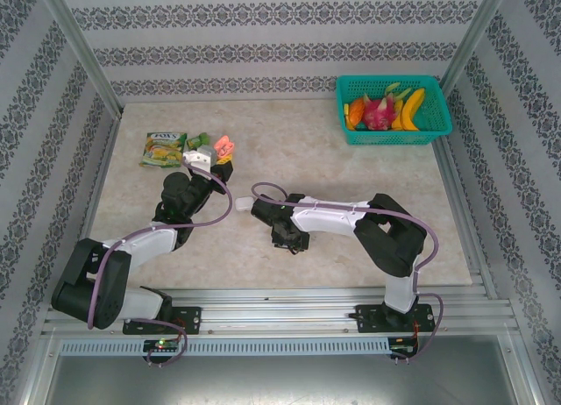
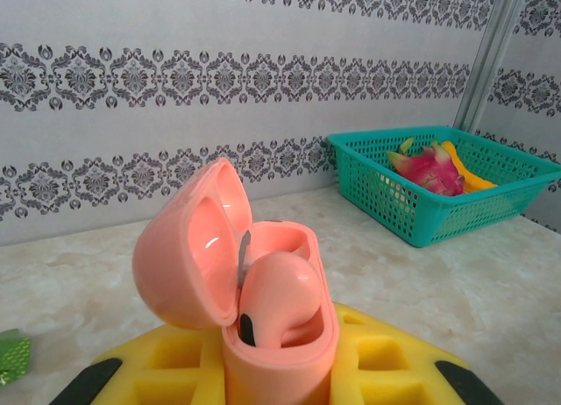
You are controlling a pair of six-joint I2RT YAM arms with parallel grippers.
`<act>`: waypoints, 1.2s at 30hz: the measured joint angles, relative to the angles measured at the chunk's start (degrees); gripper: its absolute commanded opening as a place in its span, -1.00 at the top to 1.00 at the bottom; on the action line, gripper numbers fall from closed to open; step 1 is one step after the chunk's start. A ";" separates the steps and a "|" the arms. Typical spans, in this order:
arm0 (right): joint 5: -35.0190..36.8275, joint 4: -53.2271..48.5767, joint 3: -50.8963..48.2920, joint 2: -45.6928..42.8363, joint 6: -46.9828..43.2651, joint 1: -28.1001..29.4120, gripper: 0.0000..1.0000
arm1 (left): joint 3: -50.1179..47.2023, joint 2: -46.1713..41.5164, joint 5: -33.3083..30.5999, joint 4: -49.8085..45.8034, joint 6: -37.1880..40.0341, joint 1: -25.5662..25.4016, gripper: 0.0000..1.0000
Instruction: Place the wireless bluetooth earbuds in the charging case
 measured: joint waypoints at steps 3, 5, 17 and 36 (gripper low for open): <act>0.00 0.02 0.00 0.00 0.00 0.00 0.30 | 0.00 0.11 0.00 0.00 -0.04 0.00 1.00; -0.02 0.04 -0.02 0.00 0.00 0.00 0.33 | 0.00 0.17 0.00 0.00 -0.17 0.00 1.00; -0.04 0.50 -0.13 -0.17 -0.20 0.00 0.44 | 0.00 0.20 0.00 0.00 -0.83 0.00 1.00; -0.20 2.97 -2.08 -1.64 -7.96 -0.37 0.48 | 0.00 0.20 0.00 0.00 -0.85 0.00 1.00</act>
